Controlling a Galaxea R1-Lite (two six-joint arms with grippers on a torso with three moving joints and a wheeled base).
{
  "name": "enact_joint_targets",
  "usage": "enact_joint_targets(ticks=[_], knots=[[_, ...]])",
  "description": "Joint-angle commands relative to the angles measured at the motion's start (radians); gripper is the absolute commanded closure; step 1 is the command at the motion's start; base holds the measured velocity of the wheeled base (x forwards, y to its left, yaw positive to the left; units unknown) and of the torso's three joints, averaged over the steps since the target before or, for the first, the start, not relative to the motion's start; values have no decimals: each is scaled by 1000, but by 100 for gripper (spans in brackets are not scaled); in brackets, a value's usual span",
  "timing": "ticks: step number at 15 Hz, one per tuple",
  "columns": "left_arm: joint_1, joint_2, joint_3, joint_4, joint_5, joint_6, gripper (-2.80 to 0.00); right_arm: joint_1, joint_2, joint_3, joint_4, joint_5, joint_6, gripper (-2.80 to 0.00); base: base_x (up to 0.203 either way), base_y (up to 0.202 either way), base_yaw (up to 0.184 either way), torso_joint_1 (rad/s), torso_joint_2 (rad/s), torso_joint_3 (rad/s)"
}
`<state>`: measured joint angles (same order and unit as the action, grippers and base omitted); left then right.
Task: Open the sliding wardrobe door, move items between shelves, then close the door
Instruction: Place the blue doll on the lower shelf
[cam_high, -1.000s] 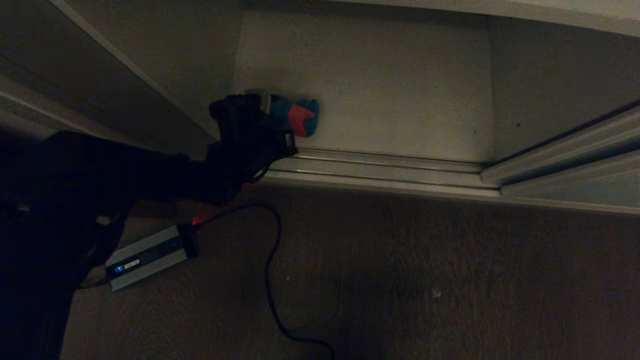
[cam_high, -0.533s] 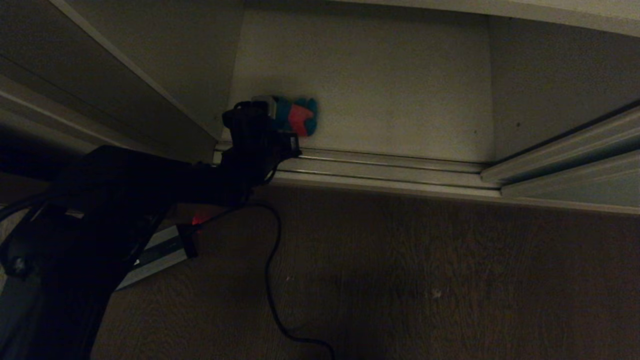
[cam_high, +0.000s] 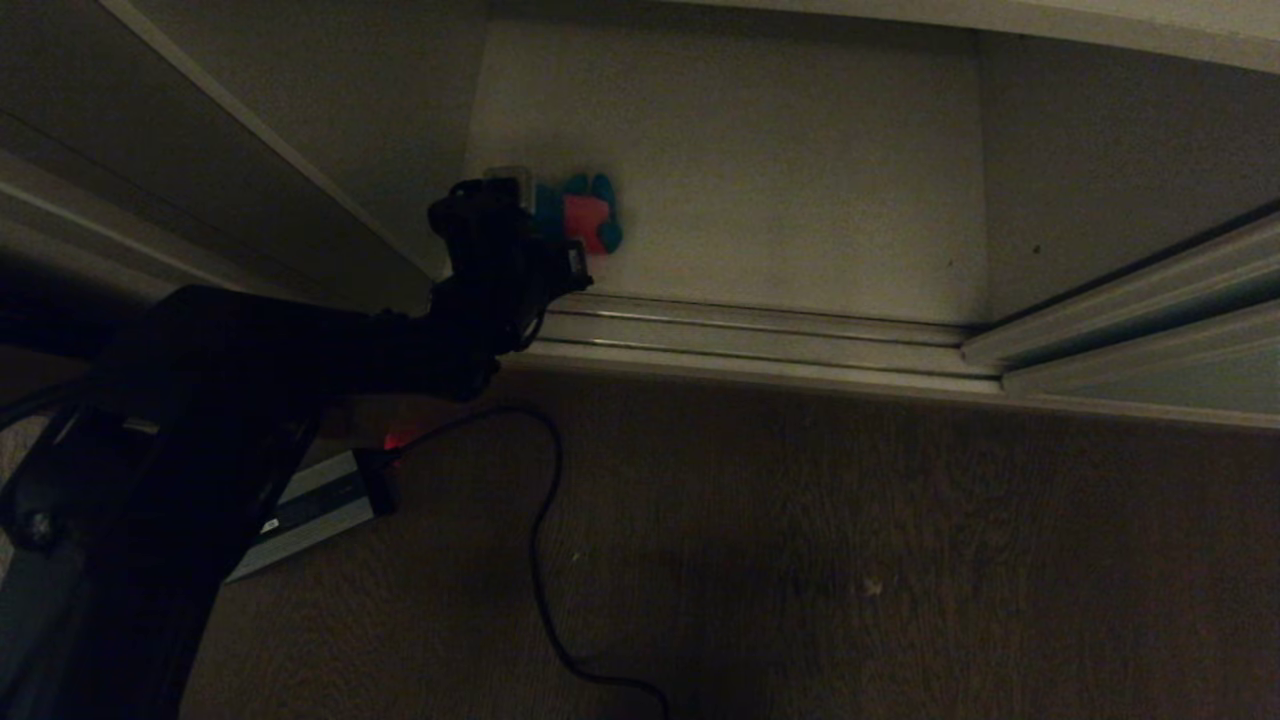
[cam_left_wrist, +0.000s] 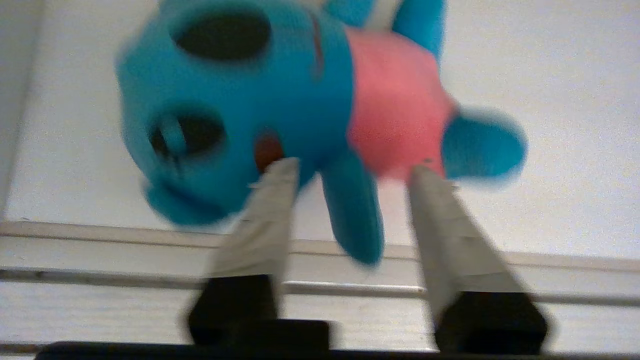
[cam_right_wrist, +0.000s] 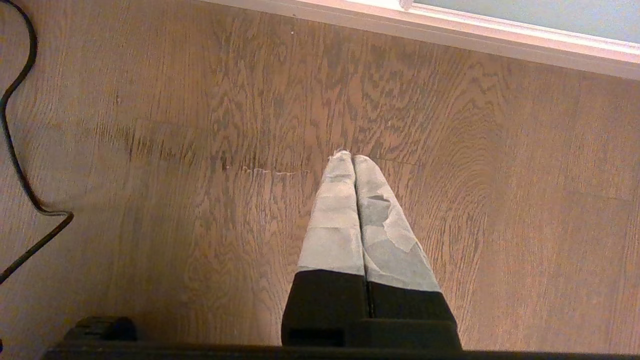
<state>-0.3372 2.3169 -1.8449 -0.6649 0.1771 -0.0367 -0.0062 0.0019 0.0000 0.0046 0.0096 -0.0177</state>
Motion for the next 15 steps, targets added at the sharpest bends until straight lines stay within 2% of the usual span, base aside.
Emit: enact_joint_targets(ticks=[1,4,6,10,13,15], knots=[[0,-45,-4,2,1,-11,-280,0,0,5,0,0,-1,0,0,0,0,0,0,0],[-1,-97,33,4,3,-23,-280,0,0,3,0,0,-1,0,0,0,0,0,0,0],[-2,-206,141,31,-2,-24,-280,0,1,3,0,0,-1,0,0,0,0,0,0,0],[-5,-446,372,162,-31,-20,-280,0,0,5,0,0,-1,0,0,0,0,0,0,0],[-17,-648,524,236,-32,-23,-280,0,0,4,0,0,-1,0,0,0,0,0,0,0],[-29,-793,639,325,-34,-18,-280,0,1,5,0,0,-1,0,0,0,0,0,0,0]])
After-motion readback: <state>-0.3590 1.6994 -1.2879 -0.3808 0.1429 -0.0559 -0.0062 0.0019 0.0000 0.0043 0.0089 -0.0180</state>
